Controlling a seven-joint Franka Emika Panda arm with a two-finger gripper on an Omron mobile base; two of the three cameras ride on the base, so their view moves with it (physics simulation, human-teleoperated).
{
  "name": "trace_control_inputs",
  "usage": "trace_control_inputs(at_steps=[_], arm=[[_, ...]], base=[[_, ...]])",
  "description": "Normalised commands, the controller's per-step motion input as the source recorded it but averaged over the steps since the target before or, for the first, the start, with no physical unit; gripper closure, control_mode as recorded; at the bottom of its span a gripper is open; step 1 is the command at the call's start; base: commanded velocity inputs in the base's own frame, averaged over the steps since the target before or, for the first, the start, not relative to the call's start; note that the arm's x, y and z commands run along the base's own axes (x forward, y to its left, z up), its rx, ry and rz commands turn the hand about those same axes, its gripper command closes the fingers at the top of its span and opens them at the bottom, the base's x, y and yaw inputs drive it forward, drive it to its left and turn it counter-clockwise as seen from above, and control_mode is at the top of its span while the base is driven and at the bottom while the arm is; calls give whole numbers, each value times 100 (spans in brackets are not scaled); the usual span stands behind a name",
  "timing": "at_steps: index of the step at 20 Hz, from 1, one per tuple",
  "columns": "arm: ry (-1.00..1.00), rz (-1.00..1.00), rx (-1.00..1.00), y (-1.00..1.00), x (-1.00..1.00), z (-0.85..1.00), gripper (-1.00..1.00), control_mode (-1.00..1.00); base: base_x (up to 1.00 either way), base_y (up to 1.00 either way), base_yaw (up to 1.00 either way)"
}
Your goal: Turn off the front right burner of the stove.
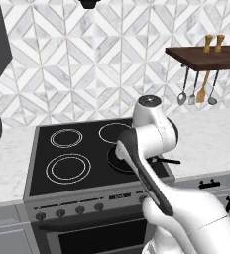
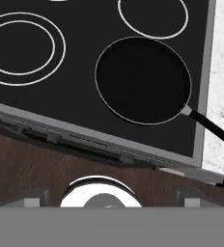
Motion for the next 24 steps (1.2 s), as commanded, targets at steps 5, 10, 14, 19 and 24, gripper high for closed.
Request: trace_control_inputs(at_steps=[5, 10, 14, 19, 24], arm=[[0, 13, -20, 100, -39, -83, -100, -100], [0, 16, -23, 100, -46, -83, -100, -100], [-21, 7, -33, 56, -23, -48, -100, -100], [-16, 0, -12, 6, 0, -25, -100, -100], [-4, 0, -1, 2, 0, -52, -100, -100]], base=[[0, 0, 0], [0, 0, 0], [0, 0, 0], [0, 0, 0], [0, 0, 0]])
